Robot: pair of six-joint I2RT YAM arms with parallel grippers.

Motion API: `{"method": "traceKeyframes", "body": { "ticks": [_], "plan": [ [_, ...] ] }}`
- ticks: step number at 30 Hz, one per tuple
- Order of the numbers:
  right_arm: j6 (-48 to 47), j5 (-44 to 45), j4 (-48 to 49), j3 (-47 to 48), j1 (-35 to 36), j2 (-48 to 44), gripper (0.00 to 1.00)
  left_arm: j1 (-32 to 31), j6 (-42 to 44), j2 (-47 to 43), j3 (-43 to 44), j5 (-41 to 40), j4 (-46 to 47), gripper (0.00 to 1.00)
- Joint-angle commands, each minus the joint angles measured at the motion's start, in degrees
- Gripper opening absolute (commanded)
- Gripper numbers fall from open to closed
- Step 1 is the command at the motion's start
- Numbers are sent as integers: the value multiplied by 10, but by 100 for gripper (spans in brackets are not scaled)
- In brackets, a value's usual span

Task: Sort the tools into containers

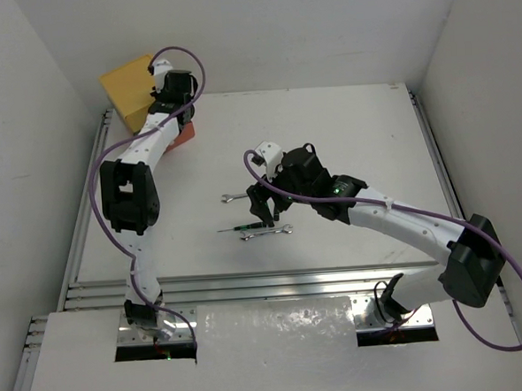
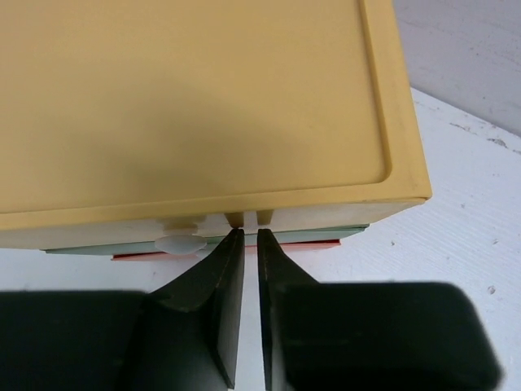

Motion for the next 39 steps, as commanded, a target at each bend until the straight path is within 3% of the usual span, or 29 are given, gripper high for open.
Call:
{"method": "traceKeyframes", "body": {
  "ticks": [1,6,13,17,28,39],
  "plan": [
    [-9,-6,23,6,-3,-17,99,4,15,-3,31,-13,16,12],
    [-6,-8,28,-1,-3,-21,99,-19,11,-34,-30,-12,34,33],
    [0,-15,39,-11,-3,-25,99,-26,-25,-92,-150,-23,89,37],
    [0,-16,48,-17,-3,-21,99,-26,-40,-80,-171,-53,102,57],
    [-10,-27,55,-22,-13,-10,99,-2,-15,-42,-166,-64,171,56],
    [-11,-40,57,-25,-19,-7,99,4,-2,0,-130,-74,159,55]
  ]
}}
